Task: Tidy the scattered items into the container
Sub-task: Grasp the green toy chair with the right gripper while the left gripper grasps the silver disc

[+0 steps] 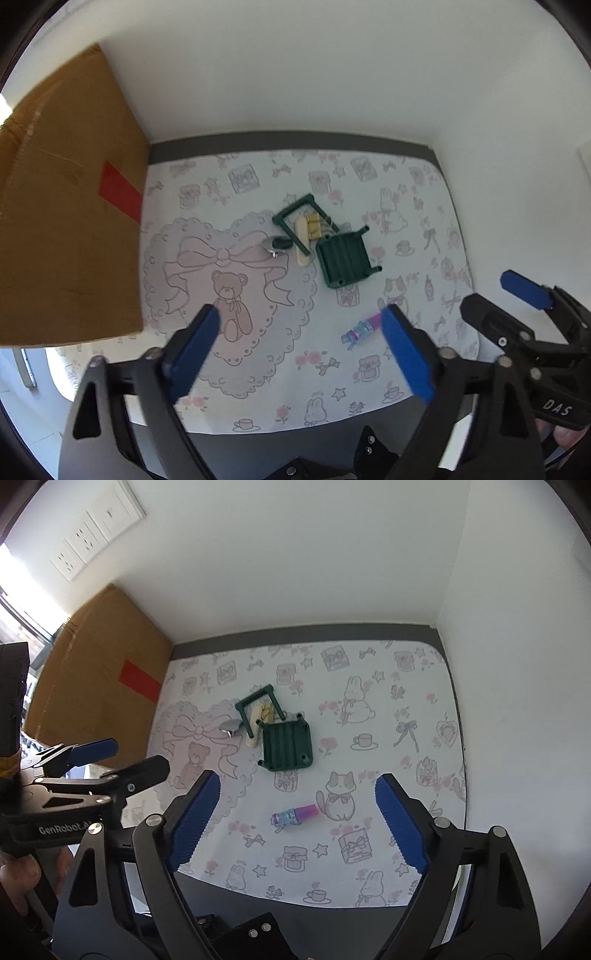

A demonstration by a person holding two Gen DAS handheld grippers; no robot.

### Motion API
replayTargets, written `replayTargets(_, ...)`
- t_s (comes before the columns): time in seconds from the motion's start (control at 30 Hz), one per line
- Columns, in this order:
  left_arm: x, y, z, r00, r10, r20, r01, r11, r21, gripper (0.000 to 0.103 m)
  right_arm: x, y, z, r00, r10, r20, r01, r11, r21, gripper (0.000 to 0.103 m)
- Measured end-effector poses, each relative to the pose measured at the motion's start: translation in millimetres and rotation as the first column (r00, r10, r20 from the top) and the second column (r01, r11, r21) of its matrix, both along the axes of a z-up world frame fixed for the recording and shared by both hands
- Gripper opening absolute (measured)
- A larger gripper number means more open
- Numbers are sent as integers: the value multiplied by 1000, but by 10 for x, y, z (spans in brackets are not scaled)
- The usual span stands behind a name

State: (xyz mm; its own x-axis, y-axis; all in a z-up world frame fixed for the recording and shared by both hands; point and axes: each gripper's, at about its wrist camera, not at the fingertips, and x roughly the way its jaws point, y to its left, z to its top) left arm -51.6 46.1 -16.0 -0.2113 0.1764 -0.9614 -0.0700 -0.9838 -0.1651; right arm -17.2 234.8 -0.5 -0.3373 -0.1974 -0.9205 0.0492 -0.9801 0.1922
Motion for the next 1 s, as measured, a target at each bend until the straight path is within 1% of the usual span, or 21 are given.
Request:
replayTargets(0.03,-11,9,-38,1000,-5,7,5,1000,0,82,-16,-6,-40,1000,3,11,-3,1000,0,82)
replayTargets(0.1,-33,19,-126,1000,-10,23,10,1000,4,82,-47,-6,-119,999,3,32,-3,1000,-2,75)
replayTargets(0.13,-41,20,-161,1000,-11,29,11,1000,8,81,-64,-6,-165,999,3,44,-3,1000,0,73)
replayTargets(0.17,-53,15,-202,999,-10,36,10,1000,13,79,-81,-8,-212,998,5,55,-5,1000,3,71)
replayTargets(0.2,-65,2,-245,999,-7,42,6,1000,19,71,-96,-11,-257,998,6,65,-7,1000,3,68)
replayTargets(0.23,-78,-21,-286,999,3,43,-4,1000,17,67,-114,-13,-308,997,9,77,-9,1000,2,66)
replayTargets(0.3,-108,-75,-362,999,25,41,-25,1000,8,65,-147,-19,-400,995,11,98,-12,1000,2,59)
replayTargets(0.37,-139,-130,-453,998,42,56,-42,999,10,61,-182,-31,-508,993,13,121,-14,1000,5,55)
replayTargets(0.43,-172,-180,-551,996,59,73,-60,998,14,54,-214,-48,-599,990,17,137,-17,1000,5,54)
replayTargets(0.57,-242,-220,-711,993,69,96,-71,997,20,51,-291,-68,-787,985,23,169,-24,1000,1,54)
replayTargets(0.63,-281,-221,-807,991,69,111,-72,997,26,45,-326,-85,-898,981,31,189,-31,1000,0,54)
replayTargets(0.73,-324,-231,-907,989,78,123,-82,996,24,40,-380,-112,-1027,976,41,212,-42,999,-2,52)
replayTargets(0.87,-397,-237,-1036,985,83,148,-88,996,27,38,-463,-130,-1174,971,44,235,-43,999,-7,46)
replayTargets(1.0,-495,-204,-1151,984,66,167,-71,997,28,37,-550,-138,-1277,966,46,253,-43,999,-18,46)
